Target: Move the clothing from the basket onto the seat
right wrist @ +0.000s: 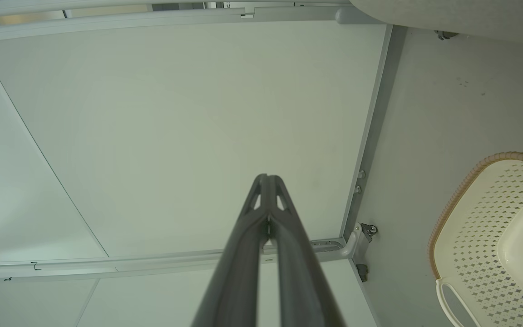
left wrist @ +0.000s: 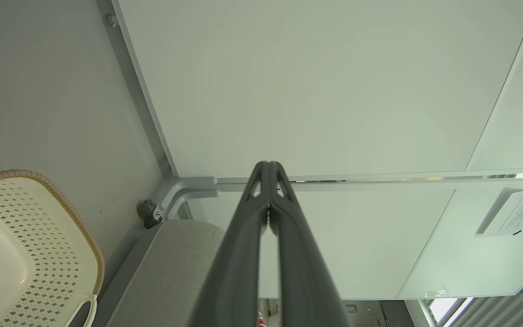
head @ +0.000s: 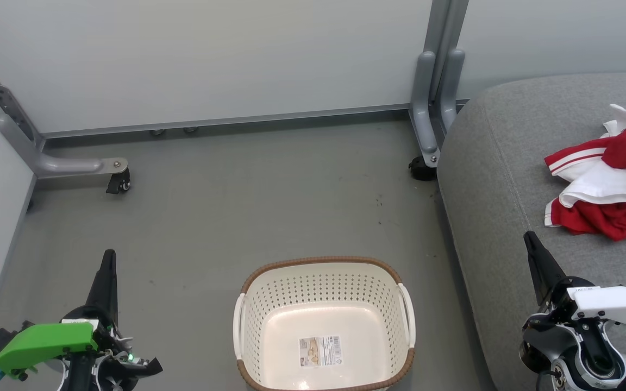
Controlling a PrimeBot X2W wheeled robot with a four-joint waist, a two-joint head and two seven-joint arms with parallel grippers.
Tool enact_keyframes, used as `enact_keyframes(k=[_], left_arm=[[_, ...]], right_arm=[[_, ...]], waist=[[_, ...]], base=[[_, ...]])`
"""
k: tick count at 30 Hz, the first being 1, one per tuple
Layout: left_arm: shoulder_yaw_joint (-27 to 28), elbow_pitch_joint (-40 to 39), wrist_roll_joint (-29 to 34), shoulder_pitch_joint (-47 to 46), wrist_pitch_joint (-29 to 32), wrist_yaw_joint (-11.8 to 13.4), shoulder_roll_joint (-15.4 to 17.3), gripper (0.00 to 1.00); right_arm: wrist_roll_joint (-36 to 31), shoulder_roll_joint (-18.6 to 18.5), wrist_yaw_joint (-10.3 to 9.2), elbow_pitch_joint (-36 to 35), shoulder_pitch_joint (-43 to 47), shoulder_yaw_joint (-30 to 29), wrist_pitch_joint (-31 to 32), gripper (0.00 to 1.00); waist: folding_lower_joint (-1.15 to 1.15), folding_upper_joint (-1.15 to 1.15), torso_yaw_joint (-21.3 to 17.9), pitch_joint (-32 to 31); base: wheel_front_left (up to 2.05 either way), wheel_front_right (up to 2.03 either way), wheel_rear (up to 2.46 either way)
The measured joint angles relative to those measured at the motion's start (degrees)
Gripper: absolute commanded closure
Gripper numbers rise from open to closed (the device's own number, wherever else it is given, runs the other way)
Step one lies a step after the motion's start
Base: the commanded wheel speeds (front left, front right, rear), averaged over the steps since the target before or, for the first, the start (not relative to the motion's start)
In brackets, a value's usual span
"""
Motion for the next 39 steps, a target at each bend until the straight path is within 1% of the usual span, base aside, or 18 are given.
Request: enact_keyframes(k=[39], left_arm=[[0.0,0.0,0.0,0.0,0.0,0.0,0.0,1.0]], right_arm=[[-0.3,0.4,0.0,0.0,0.0,-0.5,0.4,1.0]], waist=[[0.0,0.0,0.0,0.0]], base=[[0.0,0.0,0.0]])
